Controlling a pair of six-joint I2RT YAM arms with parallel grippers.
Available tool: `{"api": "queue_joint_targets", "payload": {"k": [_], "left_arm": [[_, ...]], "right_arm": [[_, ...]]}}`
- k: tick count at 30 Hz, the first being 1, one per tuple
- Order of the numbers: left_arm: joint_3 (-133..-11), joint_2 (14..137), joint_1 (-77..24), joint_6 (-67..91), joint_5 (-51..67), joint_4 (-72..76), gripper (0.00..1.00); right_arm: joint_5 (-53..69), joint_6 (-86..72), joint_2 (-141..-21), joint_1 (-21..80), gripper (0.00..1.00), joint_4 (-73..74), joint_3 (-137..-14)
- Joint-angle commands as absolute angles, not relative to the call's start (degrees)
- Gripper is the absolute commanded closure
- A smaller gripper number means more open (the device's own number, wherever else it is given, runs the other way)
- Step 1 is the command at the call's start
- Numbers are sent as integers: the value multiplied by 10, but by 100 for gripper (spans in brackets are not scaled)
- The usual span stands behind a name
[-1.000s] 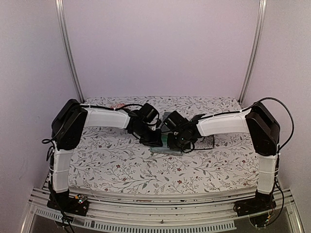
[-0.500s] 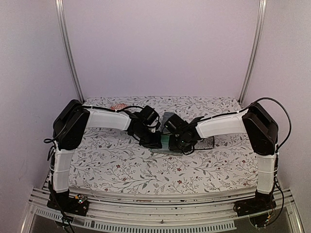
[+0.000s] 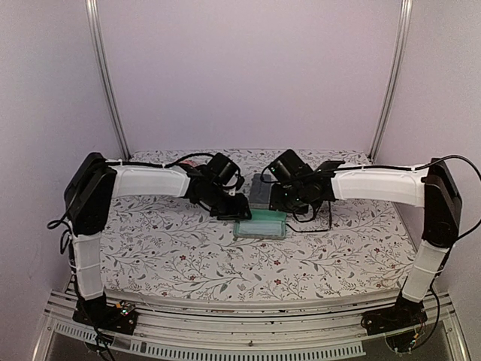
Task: Organize the sunglasses
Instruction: Place the glasses cleaning cloth in the sunglasses case, then pick up the sunglasses from the center of the board.
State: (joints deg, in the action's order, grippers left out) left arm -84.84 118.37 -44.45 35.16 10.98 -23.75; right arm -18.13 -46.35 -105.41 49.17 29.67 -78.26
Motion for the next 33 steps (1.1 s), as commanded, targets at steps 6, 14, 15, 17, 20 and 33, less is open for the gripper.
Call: {"api": "queue_joint_targets", "payload": {"k": [6, 14, 15, 17, 20, 33], "left_arm": [[-714, 989, -428, 343, 35, -152, 48], [-651, 916, -418, 344, 14, -142, 48], [-647, 911, -418, 344, 14, -141, 48], [-639, 903, -416, 344, 13, -140, 48], [-629, 895, -414, 343, 15, -135, 48], [-603, 880, -403, 341, 25, -128, 49]], "right_arm": [[-230, -409, -1007, 362, 49, 375, -775], [-213, -389, -1067, 269, 53, 399, -772], [-204, -382, -1075, 261, 54, 396, -773], [-196, -371, -1089, 249, 55, 399, -778], [-171, -351, -1109, 237, 55, 395, -786], [-135, -336, -1181, 233, 74, 426, -815]]}}
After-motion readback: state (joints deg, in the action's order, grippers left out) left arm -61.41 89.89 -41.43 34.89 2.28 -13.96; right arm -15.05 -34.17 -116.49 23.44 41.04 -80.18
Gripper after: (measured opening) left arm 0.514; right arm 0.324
